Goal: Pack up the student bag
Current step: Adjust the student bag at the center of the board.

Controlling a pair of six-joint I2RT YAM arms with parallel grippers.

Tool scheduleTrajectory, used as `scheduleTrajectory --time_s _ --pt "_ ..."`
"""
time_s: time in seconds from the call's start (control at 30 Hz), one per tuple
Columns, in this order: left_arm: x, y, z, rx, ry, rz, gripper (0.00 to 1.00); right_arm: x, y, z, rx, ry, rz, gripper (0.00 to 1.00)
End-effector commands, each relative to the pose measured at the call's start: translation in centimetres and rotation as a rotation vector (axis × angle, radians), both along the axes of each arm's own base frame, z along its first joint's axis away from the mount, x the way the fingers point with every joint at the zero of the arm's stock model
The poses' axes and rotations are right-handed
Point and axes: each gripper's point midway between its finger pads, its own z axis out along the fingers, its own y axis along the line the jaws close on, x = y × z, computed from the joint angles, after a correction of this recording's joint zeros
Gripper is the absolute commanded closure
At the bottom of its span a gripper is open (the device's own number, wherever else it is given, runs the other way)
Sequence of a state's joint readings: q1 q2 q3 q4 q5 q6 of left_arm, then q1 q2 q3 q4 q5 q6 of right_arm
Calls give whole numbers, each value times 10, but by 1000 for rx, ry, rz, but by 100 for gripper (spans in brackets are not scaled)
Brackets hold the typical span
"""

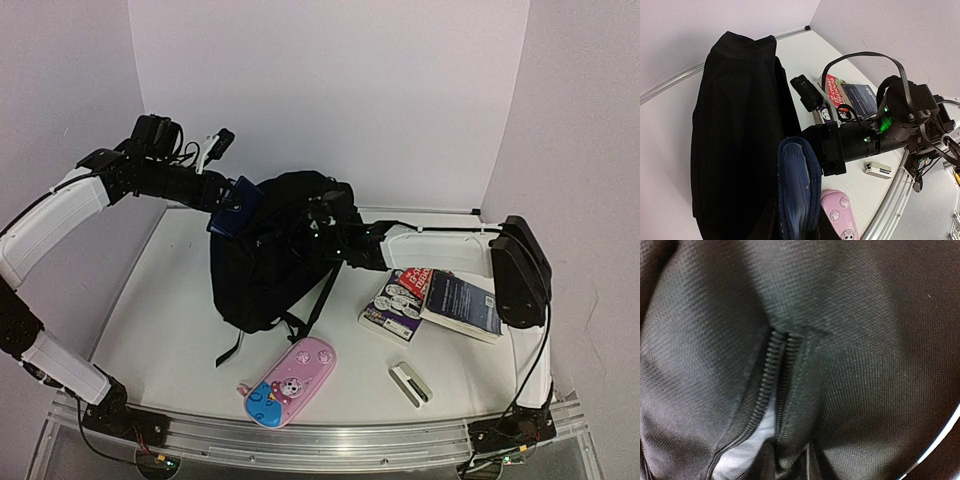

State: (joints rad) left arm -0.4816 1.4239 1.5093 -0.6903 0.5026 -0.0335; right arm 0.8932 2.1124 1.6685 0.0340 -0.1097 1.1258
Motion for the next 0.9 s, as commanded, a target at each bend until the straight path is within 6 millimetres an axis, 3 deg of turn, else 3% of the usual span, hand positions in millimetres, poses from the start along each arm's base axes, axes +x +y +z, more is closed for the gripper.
scheduleTrajectory --time_s 0.0,0.13,0.3,0.37,0.47,0.6,0.7,0.87 --pt "-17 1 17 -28 -18 -35 100 0 -7 -28 -85 39 -15 96" --pt "-17 1 35 -46 -36 -33 100 -6 -17 -7 -78 5 -14 100" --pt "-17 -10 76 -135 -13 -46 100 -17 -33 15 -71 -47 -7 100" --pt "-18 -19 94 -171 -2 -65 100 -20 -35 15 -59 -56 1 100" --pt "-21 -45 100 -163 -9 -95 100 -24 -35 16 -43 -68 14 100" --pt "-15 -72 84 -127 35 -115 100 -26 -36 24 -15 -91 20 100" --pt "-7 -88 58 -83 79 -116 100 -28 -40 34 7 -115 14 100" --pt "12 -91 20 24 89 -50 100 -32 -45 44 32 -137 8 100"
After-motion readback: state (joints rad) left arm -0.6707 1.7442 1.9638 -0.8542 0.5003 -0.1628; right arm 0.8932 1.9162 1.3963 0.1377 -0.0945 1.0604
